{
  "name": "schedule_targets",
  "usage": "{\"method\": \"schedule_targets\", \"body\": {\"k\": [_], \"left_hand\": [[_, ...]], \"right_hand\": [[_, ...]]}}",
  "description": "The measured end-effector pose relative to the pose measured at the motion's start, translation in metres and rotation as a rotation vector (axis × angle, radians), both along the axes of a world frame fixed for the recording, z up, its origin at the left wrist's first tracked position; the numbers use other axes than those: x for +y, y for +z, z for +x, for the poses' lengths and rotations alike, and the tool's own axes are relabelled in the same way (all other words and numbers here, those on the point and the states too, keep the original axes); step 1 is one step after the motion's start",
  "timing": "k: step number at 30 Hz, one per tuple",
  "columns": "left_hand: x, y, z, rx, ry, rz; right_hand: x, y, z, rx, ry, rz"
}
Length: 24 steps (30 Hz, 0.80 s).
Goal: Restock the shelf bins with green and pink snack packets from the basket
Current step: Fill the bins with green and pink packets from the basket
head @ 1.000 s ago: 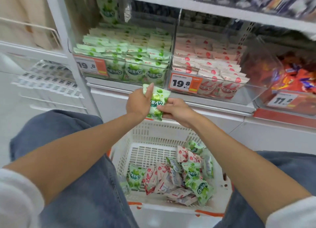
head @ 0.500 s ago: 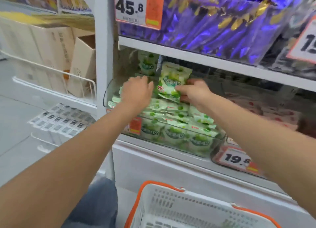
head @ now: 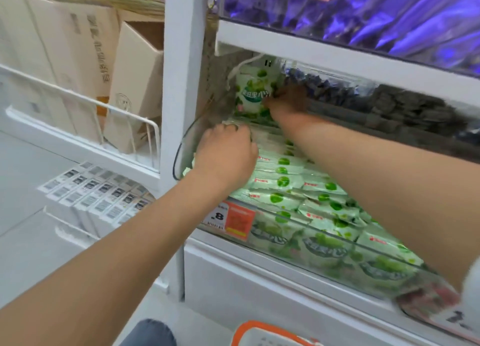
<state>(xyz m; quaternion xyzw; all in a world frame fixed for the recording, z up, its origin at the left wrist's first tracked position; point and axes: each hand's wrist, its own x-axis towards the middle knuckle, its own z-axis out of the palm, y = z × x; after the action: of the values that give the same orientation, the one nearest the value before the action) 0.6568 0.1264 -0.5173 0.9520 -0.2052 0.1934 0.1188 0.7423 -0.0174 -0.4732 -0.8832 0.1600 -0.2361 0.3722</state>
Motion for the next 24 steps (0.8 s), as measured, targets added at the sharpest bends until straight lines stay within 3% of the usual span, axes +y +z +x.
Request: {"method": "schedule_targets", "body": {"k": [8, 14, 24], "left_hand": [[-0.001, -0.001, 0.000, 0.015, 0.015, 0.015], [0.000, -0.001, -0.002, 0.014, 0.013, 0.008], [-0.001, -0.003, 0.001, 0.007, 0.011, 0.029]], "right_hand": [[0.007, -0.012, -0.003, -0.046, -0.084, 0.089], [0.010, -0.012, -0.006, -0.029, -0.004, 0.022], [0.007, -0.014, -0.013, -0.038, 0.000, 0.104]]}}
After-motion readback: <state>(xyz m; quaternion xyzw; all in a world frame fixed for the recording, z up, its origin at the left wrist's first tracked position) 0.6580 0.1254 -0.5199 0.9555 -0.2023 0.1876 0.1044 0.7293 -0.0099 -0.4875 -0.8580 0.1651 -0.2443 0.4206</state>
